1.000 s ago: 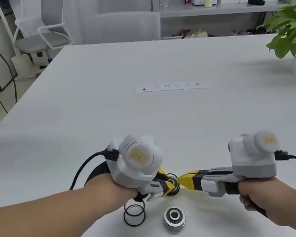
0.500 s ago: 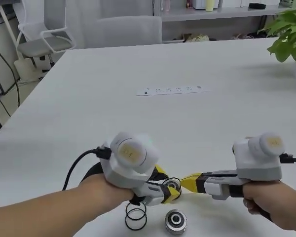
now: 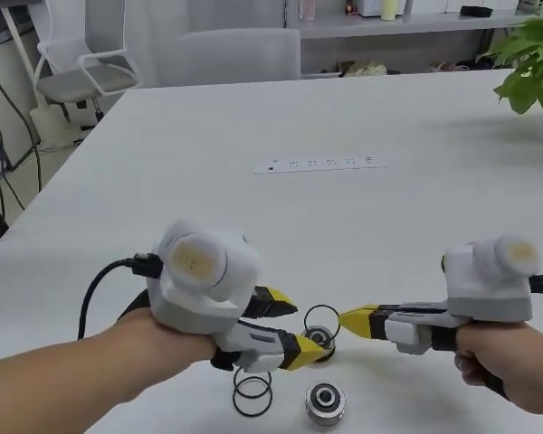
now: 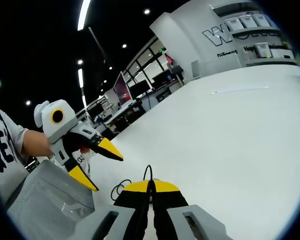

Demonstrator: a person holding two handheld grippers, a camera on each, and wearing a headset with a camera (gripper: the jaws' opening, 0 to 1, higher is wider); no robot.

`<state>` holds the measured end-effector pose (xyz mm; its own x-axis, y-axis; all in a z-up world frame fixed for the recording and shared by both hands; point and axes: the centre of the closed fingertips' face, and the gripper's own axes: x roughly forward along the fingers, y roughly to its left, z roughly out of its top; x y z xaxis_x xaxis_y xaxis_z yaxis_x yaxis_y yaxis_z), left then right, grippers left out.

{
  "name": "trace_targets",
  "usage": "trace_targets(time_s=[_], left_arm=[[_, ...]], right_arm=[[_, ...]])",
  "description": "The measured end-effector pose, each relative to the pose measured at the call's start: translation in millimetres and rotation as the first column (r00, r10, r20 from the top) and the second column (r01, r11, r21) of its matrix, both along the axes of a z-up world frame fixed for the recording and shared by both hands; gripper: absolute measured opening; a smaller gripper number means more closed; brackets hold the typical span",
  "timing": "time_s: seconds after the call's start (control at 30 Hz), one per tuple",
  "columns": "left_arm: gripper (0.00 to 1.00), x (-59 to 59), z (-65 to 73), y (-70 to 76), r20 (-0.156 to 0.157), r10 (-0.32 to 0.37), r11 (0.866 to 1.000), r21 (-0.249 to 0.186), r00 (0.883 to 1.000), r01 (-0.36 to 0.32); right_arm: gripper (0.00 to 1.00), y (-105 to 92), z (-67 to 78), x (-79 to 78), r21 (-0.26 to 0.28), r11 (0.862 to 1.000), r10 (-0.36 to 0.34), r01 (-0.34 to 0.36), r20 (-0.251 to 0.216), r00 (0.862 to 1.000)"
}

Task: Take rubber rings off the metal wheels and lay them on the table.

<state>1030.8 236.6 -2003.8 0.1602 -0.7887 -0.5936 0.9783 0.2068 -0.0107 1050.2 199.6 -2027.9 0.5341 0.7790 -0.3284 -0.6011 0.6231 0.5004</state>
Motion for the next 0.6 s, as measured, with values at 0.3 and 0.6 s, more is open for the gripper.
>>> trace_targets(time_s=[0.3, 0.6], left_arm=[[0.41, -5.5, 15.9, 13.7, -0.015, 0.021, 0.998, -0.051, 1.0, -0.021], [0.47, -5.2, 28.3, 32.1, -0.005, 0.056, 0.995, -0.086, 0.998, -0.056]], right_arm=[[0.0, 6.0, 5.4, -0.4, 0.01, 1.0, 0.006, -0.006, 0.003, 1.0], [0.0, 11.1, 11.0, 2.3, 0.027, 0.999, 0.024, -0.024, 0.012, 1.0]])
